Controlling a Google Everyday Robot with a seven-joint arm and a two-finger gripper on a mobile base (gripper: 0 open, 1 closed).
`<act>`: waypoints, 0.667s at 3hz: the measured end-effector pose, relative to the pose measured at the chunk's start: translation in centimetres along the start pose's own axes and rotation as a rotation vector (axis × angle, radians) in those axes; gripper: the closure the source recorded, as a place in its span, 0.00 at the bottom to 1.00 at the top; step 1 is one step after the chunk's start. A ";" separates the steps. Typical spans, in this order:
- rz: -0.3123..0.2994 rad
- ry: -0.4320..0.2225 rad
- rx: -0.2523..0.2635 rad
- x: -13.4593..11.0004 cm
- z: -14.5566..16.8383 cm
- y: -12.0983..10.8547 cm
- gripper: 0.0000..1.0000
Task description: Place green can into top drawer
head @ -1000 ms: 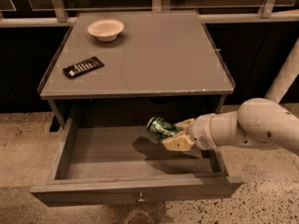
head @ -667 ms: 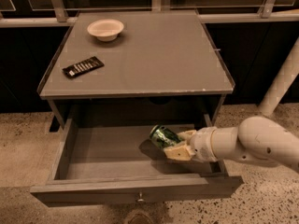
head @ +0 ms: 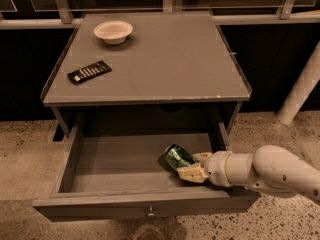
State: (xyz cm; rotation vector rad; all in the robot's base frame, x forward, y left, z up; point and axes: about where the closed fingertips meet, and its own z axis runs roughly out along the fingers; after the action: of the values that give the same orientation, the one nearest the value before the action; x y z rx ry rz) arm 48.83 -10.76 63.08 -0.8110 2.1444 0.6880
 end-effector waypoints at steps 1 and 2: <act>0.002 0.000 0.000 0.1 0.1 0.0 0.57; 0.002 0.000 0.000 0.1 0.1 0.0 0.36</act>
Offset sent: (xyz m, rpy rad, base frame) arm 0.0002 0.0001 -0.0012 0.0010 0.0009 -0.0014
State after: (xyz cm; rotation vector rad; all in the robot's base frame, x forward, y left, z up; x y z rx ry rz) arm 48.85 -10.75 62.97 -0.8088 2.1451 0.6888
